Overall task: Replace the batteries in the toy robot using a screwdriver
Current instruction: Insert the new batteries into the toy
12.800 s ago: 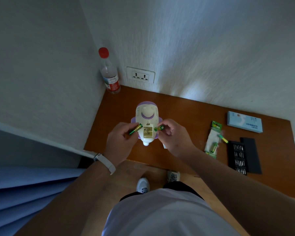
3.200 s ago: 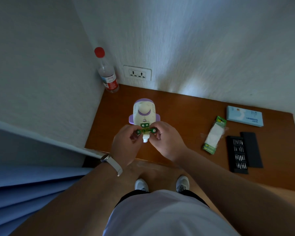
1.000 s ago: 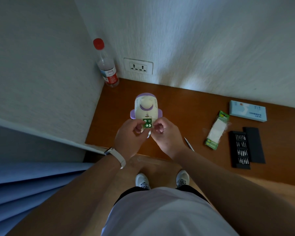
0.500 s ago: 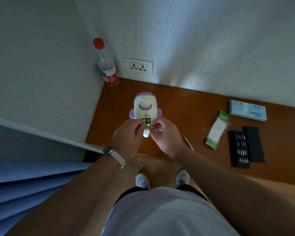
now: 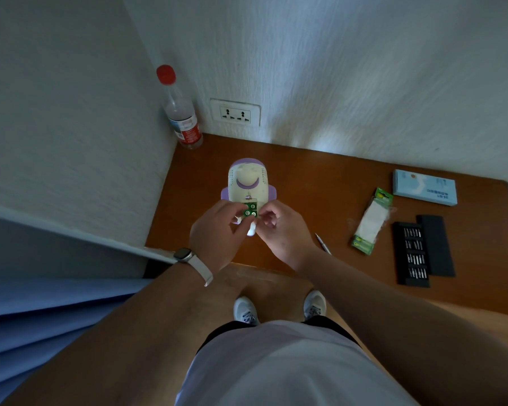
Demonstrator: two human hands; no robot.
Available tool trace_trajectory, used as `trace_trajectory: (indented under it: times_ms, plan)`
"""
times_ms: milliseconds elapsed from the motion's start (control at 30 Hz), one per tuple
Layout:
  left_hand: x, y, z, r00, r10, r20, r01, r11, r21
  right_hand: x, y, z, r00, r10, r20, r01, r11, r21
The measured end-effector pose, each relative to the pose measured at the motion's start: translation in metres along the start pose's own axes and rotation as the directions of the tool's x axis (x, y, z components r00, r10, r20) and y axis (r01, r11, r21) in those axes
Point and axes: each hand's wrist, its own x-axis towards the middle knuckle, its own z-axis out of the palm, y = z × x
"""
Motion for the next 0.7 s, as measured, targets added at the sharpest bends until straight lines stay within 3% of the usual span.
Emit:
trace_trajectory:
  times_ms: [200, 500, 700]
  plan:
    - [0.000, -0.003, 0.000, 0.998, -0.061, 0.015, 0.061, 0.998, 0.001, 0.001, -0.001, 0.000, 1.000, -0.001, 0.014, 0.001, 1.000, -0.010]
    - [-0.004, -0.010, 0.000, 0.998, 0.023, 0.054, -0.023, 1.000, 0.000, 0.001, -0.001, 0.000, 1.000, -0.021, 0.016, 0.021, 0.999, -0.026]
    - [-0.006, -0.013, 0.002, 0.998, -0.028, 0.057, 0.031, 0.999, -0.044, 0.002, -0.001, 0.001, 1.000, -0.023, 0.013, 0.023, 1.000, -0.020]
